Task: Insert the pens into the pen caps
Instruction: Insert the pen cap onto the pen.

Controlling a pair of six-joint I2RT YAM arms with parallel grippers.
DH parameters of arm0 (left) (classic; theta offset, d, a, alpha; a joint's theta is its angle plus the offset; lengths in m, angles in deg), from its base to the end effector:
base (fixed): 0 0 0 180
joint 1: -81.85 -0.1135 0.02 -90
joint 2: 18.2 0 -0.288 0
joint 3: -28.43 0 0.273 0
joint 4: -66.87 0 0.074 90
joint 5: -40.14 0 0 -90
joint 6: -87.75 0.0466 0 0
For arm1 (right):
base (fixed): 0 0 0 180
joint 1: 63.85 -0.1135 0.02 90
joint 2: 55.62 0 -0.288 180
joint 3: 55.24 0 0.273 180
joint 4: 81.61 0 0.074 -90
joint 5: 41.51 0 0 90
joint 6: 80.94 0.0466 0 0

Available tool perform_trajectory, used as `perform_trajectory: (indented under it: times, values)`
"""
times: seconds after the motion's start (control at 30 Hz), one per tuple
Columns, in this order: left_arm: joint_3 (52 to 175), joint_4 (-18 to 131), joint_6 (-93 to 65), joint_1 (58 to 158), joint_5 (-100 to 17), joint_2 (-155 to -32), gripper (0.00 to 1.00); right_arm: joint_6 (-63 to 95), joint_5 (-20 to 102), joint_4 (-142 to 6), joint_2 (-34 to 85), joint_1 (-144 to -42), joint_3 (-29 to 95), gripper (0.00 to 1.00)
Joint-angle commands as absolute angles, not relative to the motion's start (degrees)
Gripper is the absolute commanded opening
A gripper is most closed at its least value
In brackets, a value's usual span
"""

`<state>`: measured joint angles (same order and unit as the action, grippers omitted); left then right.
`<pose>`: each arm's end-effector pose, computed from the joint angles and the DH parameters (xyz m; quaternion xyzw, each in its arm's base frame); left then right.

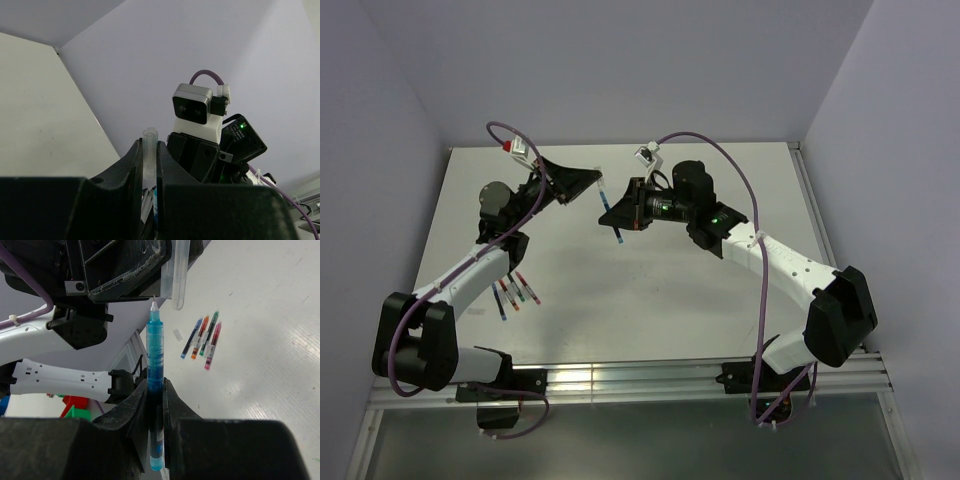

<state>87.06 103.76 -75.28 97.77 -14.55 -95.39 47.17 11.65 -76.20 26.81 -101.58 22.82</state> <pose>0.3016 -0.1140 0.3427 -0.0507 0.6075 -0.6679 0.4268 0.2707 0.2448 0.3593 -0.2012 0.7263 0.5663 0.3337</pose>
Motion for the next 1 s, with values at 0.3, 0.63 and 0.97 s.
perform_trajectory:
  times: [0.3, 0.63, 0.97]
  values:
    - [89.5, 103.9, -72.8, 98.2, -14.1, -93.4, 0.00, 47.6, 12.9, -77.1, 26.9, -101.6, 24.4, 0.00]
    - [89.6, 103.5, -72.3, 98.2, -14.2, -93.0, 0.00, 47.2, 12.9, -76.3, 27.1, -101.5, 24.2, 0.00]
    - [89.7, 102.5, -71.9, 98.2, -14.4, -92.6, 0.00, 46.9, 13.6, -75.8, 27.3, -101.5, 24.1, 0.00]
